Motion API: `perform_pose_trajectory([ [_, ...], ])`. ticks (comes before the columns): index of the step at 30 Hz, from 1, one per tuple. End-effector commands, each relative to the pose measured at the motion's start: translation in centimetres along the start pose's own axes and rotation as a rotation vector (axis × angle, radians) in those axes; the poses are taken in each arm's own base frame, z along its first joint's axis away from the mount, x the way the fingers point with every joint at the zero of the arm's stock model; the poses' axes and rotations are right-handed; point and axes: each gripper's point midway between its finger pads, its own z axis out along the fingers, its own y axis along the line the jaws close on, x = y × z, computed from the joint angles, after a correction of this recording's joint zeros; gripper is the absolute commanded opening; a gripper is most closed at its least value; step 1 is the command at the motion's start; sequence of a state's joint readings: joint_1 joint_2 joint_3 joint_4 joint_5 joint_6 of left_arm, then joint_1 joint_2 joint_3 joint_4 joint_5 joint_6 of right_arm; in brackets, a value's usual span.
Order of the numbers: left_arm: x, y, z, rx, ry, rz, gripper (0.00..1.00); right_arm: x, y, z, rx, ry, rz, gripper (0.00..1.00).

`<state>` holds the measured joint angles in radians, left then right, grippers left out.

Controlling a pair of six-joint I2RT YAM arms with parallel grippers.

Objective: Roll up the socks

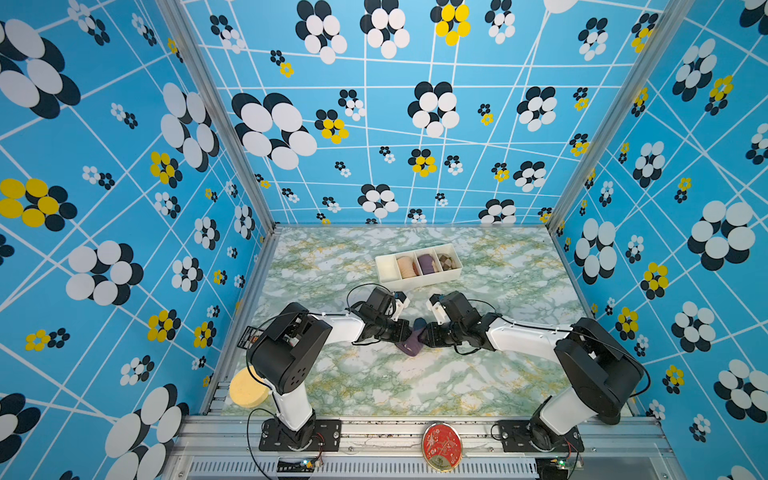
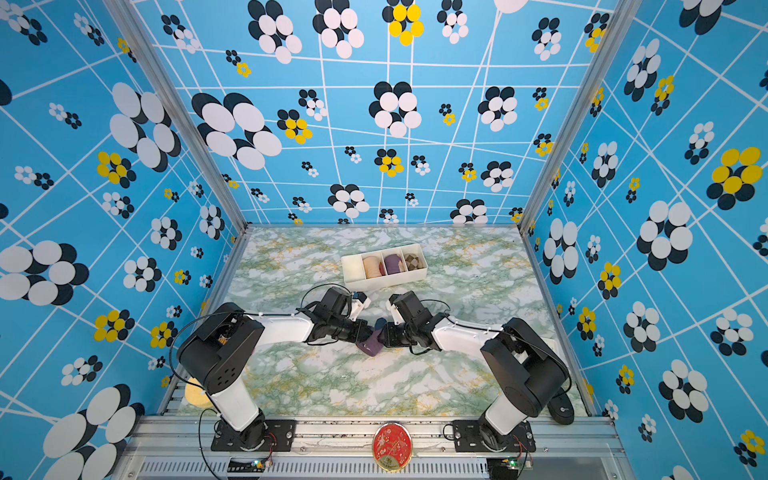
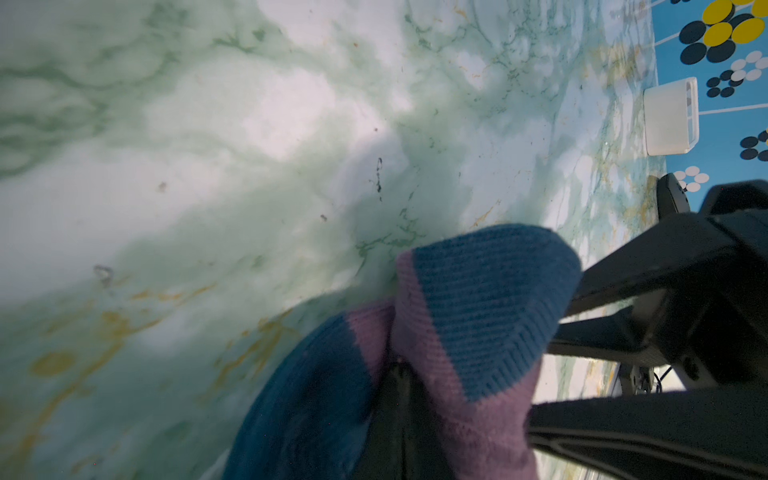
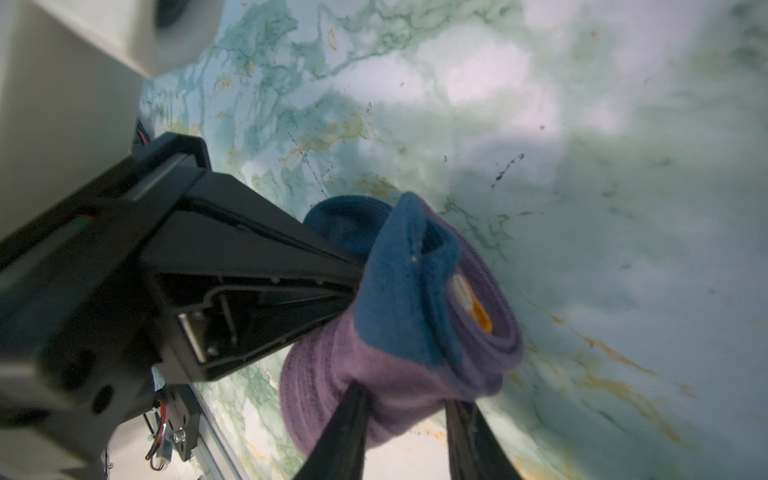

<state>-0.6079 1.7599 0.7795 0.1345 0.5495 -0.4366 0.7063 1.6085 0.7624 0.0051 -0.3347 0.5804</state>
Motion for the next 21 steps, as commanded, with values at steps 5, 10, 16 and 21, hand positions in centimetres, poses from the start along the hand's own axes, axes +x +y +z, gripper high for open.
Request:
perform_pose_trajectory([
  [5, 4.2, -0.7, 2.6, 0.051, 0.135, -0.101, 0.02, -1.1, 0.5, -0.2, 0.02, -0.026, -0.026, 0.34],
  [10, 5.4, -2.3, 4.7, 0.091, 0.178, -0.124, 0.01, -0.8, -0.1, -1.1, 0.071, -0.014, -0.067, 0.34],
  [16, 4.8, -4.8, 5.3, 0.129, 0.174, -0.13, 0.02, -0.6, -0.5, -1.7, 0.12, 0.032, -0.139, 0.34],
  [21, 4.4, -4.6, 4.2, 0.03, 0.172, -0.101, 0.03, 0.2, -1.2, -1.8, 0.166, 0.106, -0.197, 0.33],
])
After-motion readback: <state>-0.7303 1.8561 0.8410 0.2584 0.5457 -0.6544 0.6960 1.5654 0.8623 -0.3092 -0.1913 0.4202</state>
